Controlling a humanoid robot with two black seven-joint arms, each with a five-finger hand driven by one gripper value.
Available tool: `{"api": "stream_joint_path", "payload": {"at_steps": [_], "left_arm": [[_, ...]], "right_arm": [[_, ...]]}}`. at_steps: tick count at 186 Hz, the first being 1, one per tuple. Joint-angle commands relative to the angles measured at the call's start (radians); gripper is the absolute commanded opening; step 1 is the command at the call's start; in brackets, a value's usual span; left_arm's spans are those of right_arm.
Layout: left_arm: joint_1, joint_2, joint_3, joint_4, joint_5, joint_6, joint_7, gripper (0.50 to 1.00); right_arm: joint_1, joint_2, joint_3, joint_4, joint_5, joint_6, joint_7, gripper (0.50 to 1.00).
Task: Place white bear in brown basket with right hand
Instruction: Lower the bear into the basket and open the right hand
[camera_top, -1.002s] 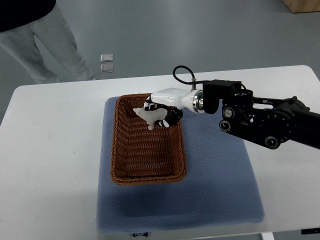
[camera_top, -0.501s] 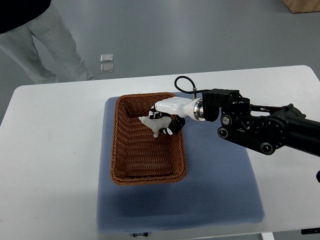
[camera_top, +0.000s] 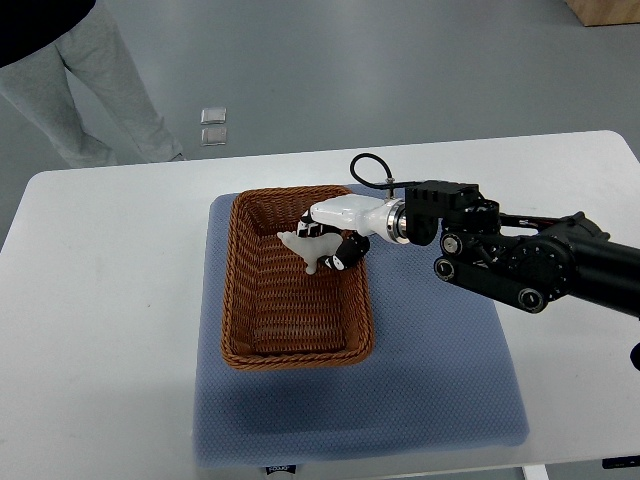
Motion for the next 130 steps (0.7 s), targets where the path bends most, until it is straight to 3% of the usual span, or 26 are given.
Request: {"api": "stream_joint_path", "payload": {"at_steps": [1,44,65,106,130], "left_arm": [[0.001,0.000,-0.001,0.001,0.000,0.000,0.000,1.000],[0.000,0.000,-0.001,0.000,0.000,0.000,0.000,1.000],[0.000,0.000,0.001,0.000,0.000,0.000,0.000,1.000],[0.000,0.000,-0.001,0.000,0.000,0.000,0.000,1.000],[0.001,0.000,0.001,0.001,0.000,0.000,0.000,1.000]], "right_arm": [[-0.003,0.017,0.000,0.000,0.000,0.000,0.000,0.643],[-0.002,0.017,0.000,0.000,0.000,-0.002,0.001,0.695],[-0.002,0.015,0.001,0.000,0.002,-0.002,0.001,0.754],[0.001,0.010,0.003,0.005,0.006,-0.002,0.003,0.791],[0.009,0.003,0.015,0.013,0.019,0.004,0.003,0.889]]}}
